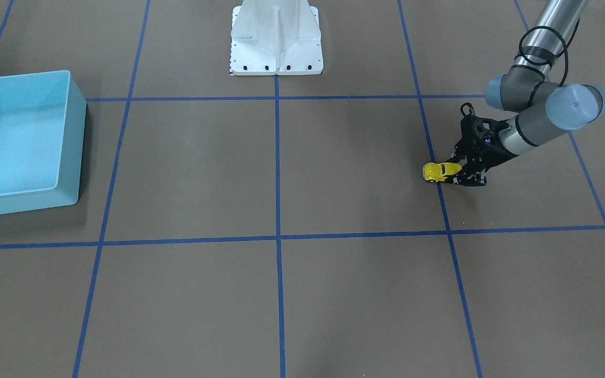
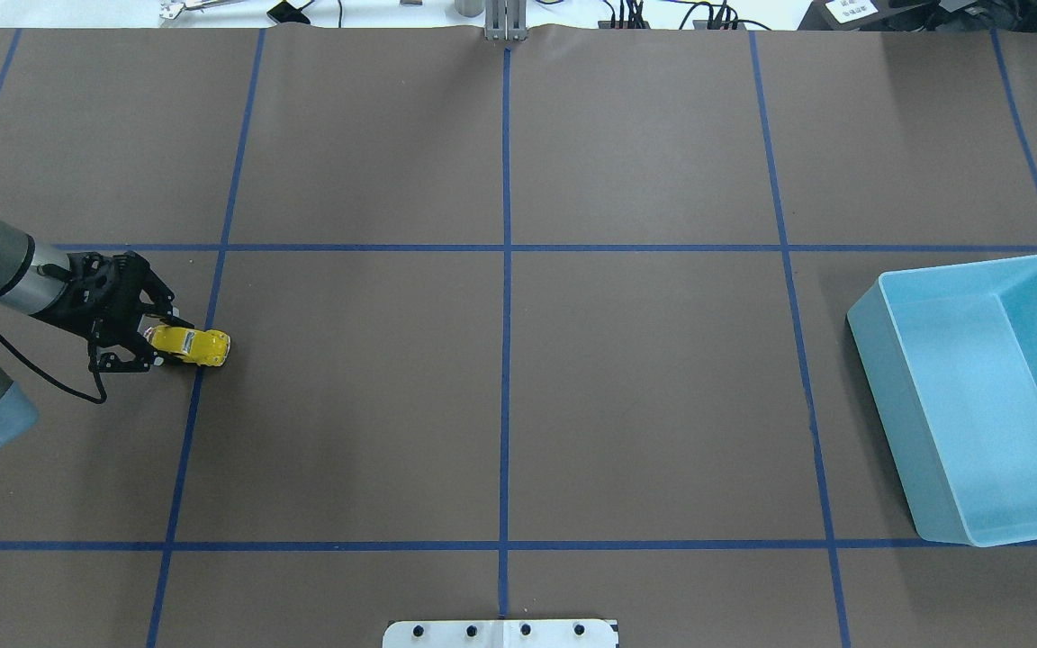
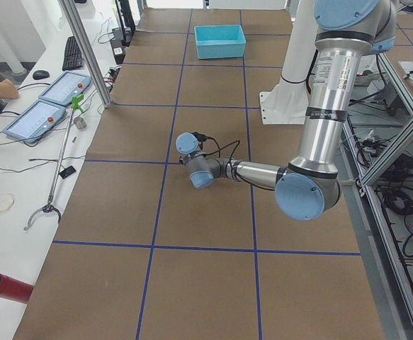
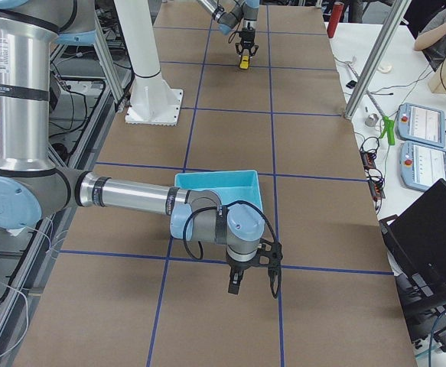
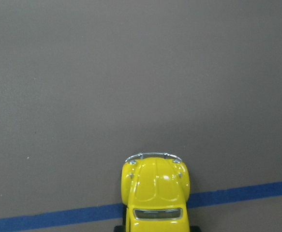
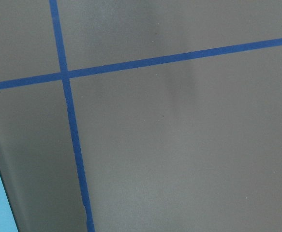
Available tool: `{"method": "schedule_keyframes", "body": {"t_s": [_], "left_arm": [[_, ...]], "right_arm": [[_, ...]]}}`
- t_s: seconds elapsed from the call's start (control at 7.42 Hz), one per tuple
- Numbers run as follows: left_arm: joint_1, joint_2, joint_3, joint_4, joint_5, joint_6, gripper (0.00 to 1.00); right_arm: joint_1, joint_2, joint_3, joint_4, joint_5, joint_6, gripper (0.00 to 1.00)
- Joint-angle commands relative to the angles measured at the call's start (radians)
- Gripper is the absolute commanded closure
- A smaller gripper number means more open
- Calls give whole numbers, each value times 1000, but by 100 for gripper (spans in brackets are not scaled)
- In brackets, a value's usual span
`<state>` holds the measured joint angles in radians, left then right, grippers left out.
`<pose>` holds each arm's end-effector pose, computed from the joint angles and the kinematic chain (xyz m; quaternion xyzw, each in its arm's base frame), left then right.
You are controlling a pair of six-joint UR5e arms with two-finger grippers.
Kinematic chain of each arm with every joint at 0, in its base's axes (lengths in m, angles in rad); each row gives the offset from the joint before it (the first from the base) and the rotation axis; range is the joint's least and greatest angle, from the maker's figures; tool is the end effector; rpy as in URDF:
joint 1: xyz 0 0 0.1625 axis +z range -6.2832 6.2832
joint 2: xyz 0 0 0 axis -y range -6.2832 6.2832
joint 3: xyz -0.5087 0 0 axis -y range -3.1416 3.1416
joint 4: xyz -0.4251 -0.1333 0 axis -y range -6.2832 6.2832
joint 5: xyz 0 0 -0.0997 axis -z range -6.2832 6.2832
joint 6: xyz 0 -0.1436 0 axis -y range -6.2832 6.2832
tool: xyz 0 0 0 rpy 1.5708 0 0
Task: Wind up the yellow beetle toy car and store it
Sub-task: 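Drag the pressed car back toward the robot with the left gripper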
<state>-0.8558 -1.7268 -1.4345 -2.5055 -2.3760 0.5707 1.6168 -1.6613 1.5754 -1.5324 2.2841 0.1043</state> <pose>0.3990 -0.5050 0.6328 0.3964 0.3776 0.6340 0.5462 0.0610 -0.4697 0.8188 -0.0324 -0.3482 0.0786 0.9335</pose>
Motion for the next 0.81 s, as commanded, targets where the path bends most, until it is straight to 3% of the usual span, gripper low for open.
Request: {"method": "schedule_keyframes", "body": {"t_s": [0.0, 0.27, 0.4, 0.54, 0.67], "left_arm": [[0, 6, 0, -1, 0, 0, 96], [0, 7, 0, -1, 0, 0, 96], [0, 7, 0, -1, 0, 0, 89], [0, 7, 0, -1, 0, 0, 54], [0, 7, 0, -7, 0, 0, 1]], "right_arm": [[0, -1, 0, 0, 0, 0, 0], [0, -1, 0, 0, 0, 0, 0], [0, -1, 0, 0, 0, 0, 0], [0, -1, 2, 0, 0, 0, 0], [0, -1, 2, 0, 0, 0, 0]]}}
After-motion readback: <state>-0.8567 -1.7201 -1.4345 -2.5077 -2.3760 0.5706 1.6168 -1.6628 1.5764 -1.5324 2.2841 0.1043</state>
